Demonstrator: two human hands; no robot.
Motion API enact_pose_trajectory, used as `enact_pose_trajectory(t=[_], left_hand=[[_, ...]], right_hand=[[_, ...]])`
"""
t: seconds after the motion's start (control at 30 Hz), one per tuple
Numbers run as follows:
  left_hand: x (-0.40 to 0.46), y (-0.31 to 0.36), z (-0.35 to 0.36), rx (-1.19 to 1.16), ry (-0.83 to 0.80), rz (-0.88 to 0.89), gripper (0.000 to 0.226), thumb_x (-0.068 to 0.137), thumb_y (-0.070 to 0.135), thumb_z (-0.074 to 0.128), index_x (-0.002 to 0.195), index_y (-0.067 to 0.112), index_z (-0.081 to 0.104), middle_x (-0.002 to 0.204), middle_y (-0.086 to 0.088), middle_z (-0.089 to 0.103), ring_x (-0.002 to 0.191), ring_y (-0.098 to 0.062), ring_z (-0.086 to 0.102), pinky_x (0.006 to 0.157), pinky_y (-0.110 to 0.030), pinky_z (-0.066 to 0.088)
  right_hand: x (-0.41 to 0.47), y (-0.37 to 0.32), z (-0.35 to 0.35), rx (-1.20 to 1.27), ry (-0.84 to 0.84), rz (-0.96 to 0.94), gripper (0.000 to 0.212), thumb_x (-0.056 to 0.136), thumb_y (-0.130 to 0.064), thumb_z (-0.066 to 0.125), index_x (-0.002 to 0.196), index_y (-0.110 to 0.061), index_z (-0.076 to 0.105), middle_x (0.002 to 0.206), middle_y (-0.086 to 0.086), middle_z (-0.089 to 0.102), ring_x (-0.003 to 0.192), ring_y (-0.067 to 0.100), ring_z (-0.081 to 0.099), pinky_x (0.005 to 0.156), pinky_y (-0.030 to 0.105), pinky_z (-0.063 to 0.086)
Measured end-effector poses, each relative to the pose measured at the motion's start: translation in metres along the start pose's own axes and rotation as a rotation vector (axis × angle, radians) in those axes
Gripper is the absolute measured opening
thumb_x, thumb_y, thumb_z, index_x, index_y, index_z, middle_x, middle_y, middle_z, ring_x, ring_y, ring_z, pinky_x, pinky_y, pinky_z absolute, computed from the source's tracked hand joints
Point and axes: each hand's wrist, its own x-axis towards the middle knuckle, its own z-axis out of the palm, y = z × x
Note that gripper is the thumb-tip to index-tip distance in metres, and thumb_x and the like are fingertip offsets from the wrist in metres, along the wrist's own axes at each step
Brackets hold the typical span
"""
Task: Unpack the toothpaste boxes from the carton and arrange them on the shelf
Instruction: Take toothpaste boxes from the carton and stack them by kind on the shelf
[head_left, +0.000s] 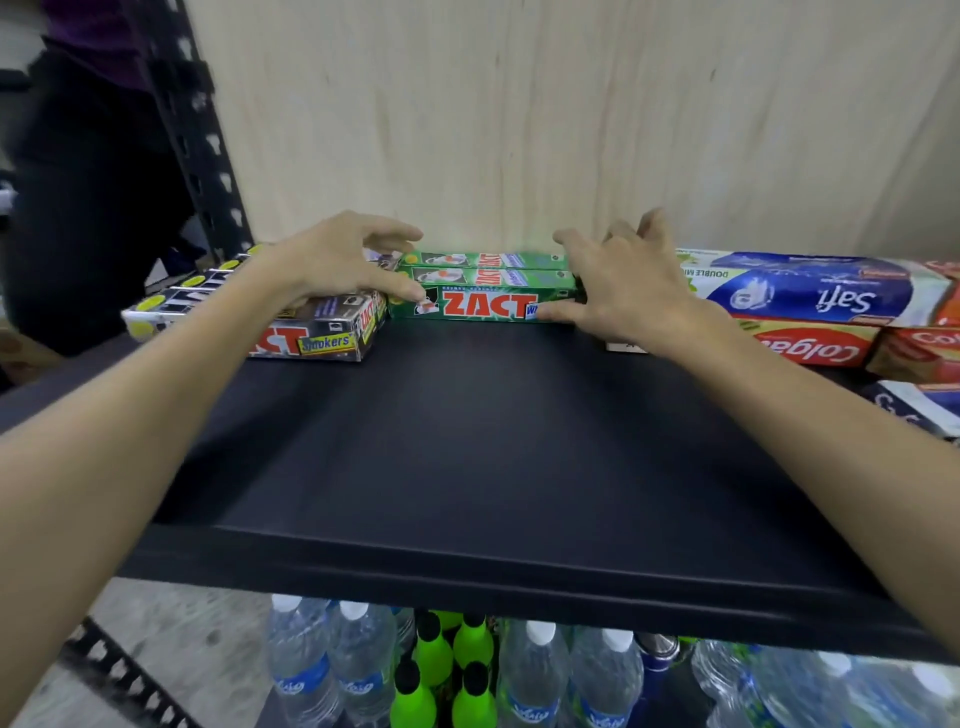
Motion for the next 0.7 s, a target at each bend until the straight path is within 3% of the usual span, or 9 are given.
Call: enact_pose_trajectory(t=[0.13,0.27,0.37,0.53,0.7], left_hand=[[0.0013,-0.0055,0.0007,-0.015,0.021,0.024,0.081,0.059,0.056,0.085,0.135,0.038,0.061,0.133,0.015,0.065,0.129,-0.006,0.053,0.116,-0.046,0.036],[0.0019,-0.001,-0.0011,0.052,-0.025,0.056,0.078,0.069,0.052,0.084,0.14,0.036,0.057,0.141,0.016,0.058,0.125,-0.002,0.049,0.107,-0.031,0.034],[0.0027,-0.0007,0.0013,0.134,-0.007,0.073,0.075,0.074,0.05,0.083,0.142,0.036,0.055,0.144,0.016,0.054,0.123,-0.001,0.045,0.1,-0.028,0.031],[0.0063,-0.0059,0.0053,0.174,0.015,0.072,0.069,0.076,0.051,0.082,0.138,0.039,0.057,0.146,0.013,0.054,0.137,-0.012,0.044,0.108,-0.032,0.032],[0.0034,-0.0033,0.0062,0.18,0.037,0.059,0.068,0.076,0.05,0.082,0.139,0.037,0.057,0.145,0.014,0.054,0.137,-0.012,0.045,0.111,-0.034,0.033]], right_hand=[[0.003,0.003,0.0006,0.032,-0.041,-0.01,0.082,0.085,-0.075,0.05,0.149,-0.027,0.032,0.119,0.015,0.065,0.125,0.032,0.046,0.107,0.05,0.022],[0.0027,0.0038,0.0006,0.031,-0.042,-0.024,0.081,0.086,-0.075,0.048,0.15,-0.03,0.027,0.119,0.014,0.066,0.123,0.031,0.047,0.106,0.05,0.023],[0.0033,0.0045,0.0012,0.042,-0.042,-0.021,0.083,0.086,-0.076,0.048,0.151,-0.029,0.025,0.117,0.013,0.066,0.124,0.031,0.047,0.107,0.051,0.023],[0.0024,0.0039,0.0029,0.053,-0.025,-0.017,0.083,0.086,-0.076,0.048,0.151,-0.029,0.026,0.115,0.012,0.067,0.123,0.029,0.047,0.106,0.05,0.024],[0.001,0.003,0.0036,0.054,-0.012,-0.009,0.083,0.087,-0.075,0.048,0.151,-0.028,0.028,0.118,0.013,0.066,0.125,0.03,0.046,0.108,0.05,0.021]])
